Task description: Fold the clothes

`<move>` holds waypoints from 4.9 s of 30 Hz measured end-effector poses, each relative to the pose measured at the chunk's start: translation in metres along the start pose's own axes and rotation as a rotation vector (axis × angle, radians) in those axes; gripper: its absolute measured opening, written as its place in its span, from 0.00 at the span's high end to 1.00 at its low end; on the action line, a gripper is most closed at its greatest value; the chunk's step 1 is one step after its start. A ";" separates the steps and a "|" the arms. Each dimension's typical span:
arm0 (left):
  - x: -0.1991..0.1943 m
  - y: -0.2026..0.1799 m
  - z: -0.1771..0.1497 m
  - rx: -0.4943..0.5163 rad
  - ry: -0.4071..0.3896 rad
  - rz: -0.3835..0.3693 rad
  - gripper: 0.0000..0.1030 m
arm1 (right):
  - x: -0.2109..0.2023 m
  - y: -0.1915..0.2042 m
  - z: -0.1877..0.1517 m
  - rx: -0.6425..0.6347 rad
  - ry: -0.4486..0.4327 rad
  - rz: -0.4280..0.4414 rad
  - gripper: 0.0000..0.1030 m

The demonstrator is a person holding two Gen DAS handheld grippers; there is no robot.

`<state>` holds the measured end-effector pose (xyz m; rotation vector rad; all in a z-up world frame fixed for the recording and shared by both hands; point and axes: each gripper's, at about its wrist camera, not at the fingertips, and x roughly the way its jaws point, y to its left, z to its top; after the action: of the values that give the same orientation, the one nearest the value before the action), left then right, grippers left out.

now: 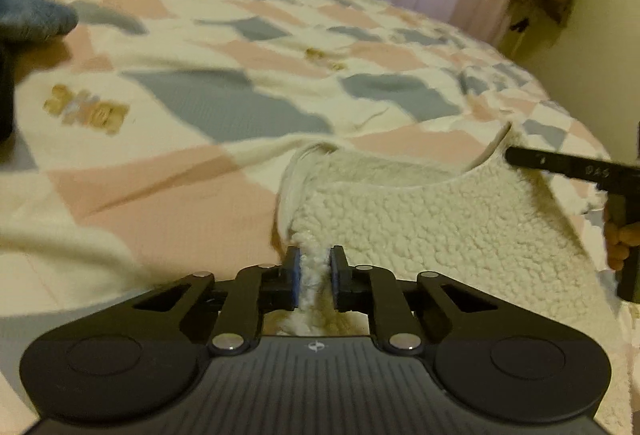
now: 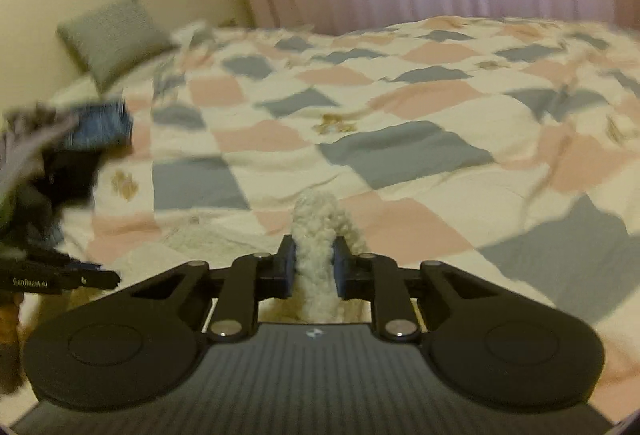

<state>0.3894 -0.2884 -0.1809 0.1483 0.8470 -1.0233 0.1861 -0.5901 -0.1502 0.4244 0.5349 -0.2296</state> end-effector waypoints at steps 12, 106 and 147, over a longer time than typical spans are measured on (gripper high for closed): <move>0.036 -0.037 0.003 0.124 0.021 0.109 0.80 | -0.035 -0.029 -0.013 0.088 -0.137 -0.205 0.68; -0.262 -0.155 -0.269 0.213 0.093 0.431 0.60 | -0.328 0.237 -0.301 -0.576 0.070 -0.236 0.55; -0.256 -0.171 -0.270 0.262 0.038 0.375 0.51 | -0.314 0.204 -0.259 -0.214 0.123 -0.153 0.43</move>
<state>0.0424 -0.0739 -0.1452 0.5310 0.6831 -0.7741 -0.1267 -0.2611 -0.1154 0.1899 0.7058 -0.2908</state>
